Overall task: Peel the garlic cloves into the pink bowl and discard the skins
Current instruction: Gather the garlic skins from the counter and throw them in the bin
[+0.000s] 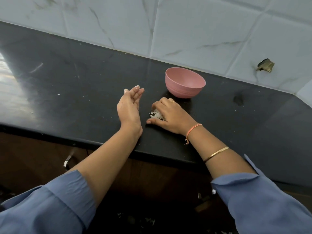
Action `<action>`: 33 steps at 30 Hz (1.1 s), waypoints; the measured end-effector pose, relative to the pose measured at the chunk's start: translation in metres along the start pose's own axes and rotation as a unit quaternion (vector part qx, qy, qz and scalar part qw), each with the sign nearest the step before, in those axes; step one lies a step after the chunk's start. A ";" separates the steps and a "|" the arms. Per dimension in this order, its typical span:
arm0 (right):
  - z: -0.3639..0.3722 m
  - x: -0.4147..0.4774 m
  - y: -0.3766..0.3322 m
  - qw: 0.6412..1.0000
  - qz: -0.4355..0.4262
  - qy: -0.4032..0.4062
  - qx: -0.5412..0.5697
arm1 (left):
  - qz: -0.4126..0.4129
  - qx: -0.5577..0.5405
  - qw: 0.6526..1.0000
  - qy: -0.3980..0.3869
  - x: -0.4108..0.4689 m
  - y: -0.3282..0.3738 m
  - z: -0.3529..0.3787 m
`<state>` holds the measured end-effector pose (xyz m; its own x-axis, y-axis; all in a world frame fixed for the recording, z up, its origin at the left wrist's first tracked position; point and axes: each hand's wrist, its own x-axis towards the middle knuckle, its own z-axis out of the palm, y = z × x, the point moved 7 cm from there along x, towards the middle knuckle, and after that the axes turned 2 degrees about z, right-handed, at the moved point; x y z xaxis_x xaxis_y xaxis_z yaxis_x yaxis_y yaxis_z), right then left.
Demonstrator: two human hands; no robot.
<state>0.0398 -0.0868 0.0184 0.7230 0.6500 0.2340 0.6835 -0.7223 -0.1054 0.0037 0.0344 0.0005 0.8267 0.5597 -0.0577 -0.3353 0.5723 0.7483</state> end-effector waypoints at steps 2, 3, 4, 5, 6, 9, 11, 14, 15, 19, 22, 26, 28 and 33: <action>0.002 0.004 0.000 1.000 -0.002 -0.006 -0.010 | -0.006 0.004 1.000 0.000 0.000 -0.001 0.000; 0.002 0.006 -0.001 1.000 -0.001 -0.009 -0.015 | -0.008 0.004 1.000 0.001 0.001 -0.001 0.000; 0.002 0.008 -0.001 1.000 0.002 -0.011 -0.023 | -0.011 0.000 1.000 0.001 0.001 -0.002 0.001; 0.001 0.010 0.000 0.999 0.005 -0.013 -0.034 | -0.014 -0.005 1.000 0.000 0.002 -0.002 0.001; 0.001 0.013 0.000 0.999 0.011 -0.016 -0.045 | -0.018 -0.008 1.000 -0.002 0.002 -0.002 0.001; 0.002 0.021 0.001 0.996 0.043 -0.017 -0.072 | -0.035 -0.010 0.999 -0.020 0.002 -0.005 0.002; 0.000 0.025 0.006 0.994 0.090 -0.005 -0.054 | -0.051 -0.008 0.998 -0.034 0.001 -0.008 0.003; -0.008 0.026 0.025 0.973 0.204 0.030 0.102 | -0.074 -0.003 0.996 -0.052 0.000 -0.011 0.005; -0.012 0.026 0.030 0.958 0.235 0.043 0.159 | -0.080 0.001 0.995 -0.054 0.000 -0.012 0.006; -0.014 0.021 0.033 0.853 0.333 0.043 0.398 | -0.125 -0.040 0.990 -0.055 -0.002 -0.019 0.011; -0.017 0.016 0.019 0.799 0.370 -0.053 0.472 | -0.199 -0.095 0.973 -0.063 -0.009 -0.034 0.020; -0.029 0.017 0.002 0.825 0.376 -0.139 0.397 | -0.268 -0.172 0.946 -0.053 -0.019 -0.049 0.033; -0.033 0.021 0.002 0.857 0.374 -0.135 0.328 | -0.283 -0.193 0.939 -0.044 -0.021 -0.053 0.036; -0.036 0.031 -0.005 0.907 0.345 -0.110 0.216 | -0.290 -0.236 0.926 -0.048 -0.021 -0.052 0.045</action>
<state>0.0550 -0.0718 0.0611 0.9635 0.1444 -0.2252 0.0023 -0.8464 -0.5325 0.0239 -0.0342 -0.0080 0.9582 0.0328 -0.2844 0.0366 0.9712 0.2352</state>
